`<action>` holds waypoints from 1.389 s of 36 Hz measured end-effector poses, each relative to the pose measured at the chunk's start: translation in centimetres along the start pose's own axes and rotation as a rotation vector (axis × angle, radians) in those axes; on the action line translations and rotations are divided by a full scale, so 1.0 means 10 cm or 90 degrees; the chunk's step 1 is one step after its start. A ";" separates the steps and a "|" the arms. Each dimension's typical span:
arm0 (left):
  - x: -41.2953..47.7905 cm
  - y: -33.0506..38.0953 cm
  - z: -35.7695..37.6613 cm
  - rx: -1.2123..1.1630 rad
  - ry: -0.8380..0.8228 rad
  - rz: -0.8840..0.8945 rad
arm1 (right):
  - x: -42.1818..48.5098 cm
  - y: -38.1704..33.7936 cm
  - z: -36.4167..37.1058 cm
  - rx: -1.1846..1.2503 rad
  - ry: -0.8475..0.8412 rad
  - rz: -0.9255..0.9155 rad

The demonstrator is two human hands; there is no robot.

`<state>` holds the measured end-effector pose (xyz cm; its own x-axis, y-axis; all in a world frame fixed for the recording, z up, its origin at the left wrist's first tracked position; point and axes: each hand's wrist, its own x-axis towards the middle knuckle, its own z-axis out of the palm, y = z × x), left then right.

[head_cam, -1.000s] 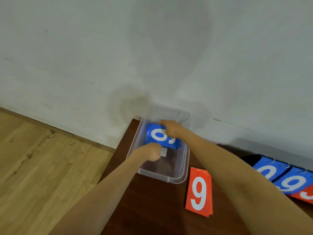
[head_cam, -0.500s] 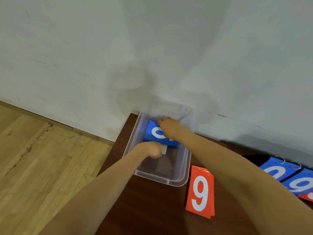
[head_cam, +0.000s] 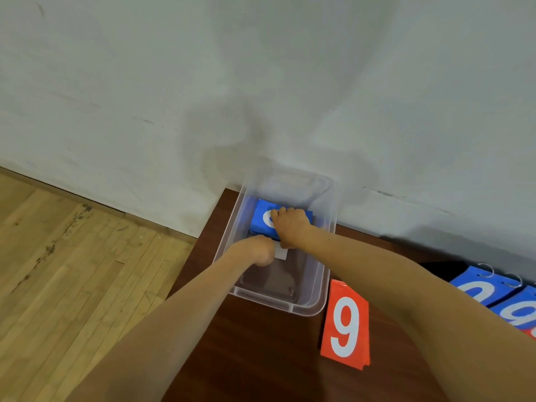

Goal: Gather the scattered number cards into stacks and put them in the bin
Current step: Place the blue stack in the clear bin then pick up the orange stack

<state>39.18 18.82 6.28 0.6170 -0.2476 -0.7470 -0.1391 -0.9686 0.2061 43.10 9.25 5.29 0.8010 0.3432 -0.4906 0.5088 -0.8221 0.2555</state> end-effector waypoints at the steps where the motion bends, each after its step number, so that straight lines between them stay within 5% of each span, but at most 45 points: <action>1: 0.00 0.00 0.00 -0.004 0.007 0.000 | 0.00 0.00 0.01 0.014 0.000 0.007; 8: -0.13 0.03 0.00 -0.031 0.078 0.005 | -0.15 0.15 -0.16 0.081 0.068 0.020; 20: -0.86 0.75 0.09 -0.014 0.462 0.071 | -1.85 0.60 0.05 0.334 0.469 0.133; 25: -1.10 1.23 0.46 -0.117 0.602 0.213 | -2.45 0.65 0.49 0.406 0.462 0.260; 30: -1.03 1.48 0.96 0.013 0.493 0.247 | -2.72 0.65 1.01 0.459 0.338 0.340; 36: -0.72 1.47 1.35 0.033 0.344 0.100 | -2.69 0.50 1.45 0.528 0.176 0.373; 50: -0.20 1.55 1.39 -0.613 0.204 -0.161 | -2.14 0.14 1.67 0.810 0.008 0.422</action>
<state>25.02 3.95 2.21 0.7386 0.1137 -0.6645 0.6116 -0.5278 0.5894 21.39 -6.86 2.21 0.7805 -0.2594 -0.5687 -0.5709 -0.6665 -0.4795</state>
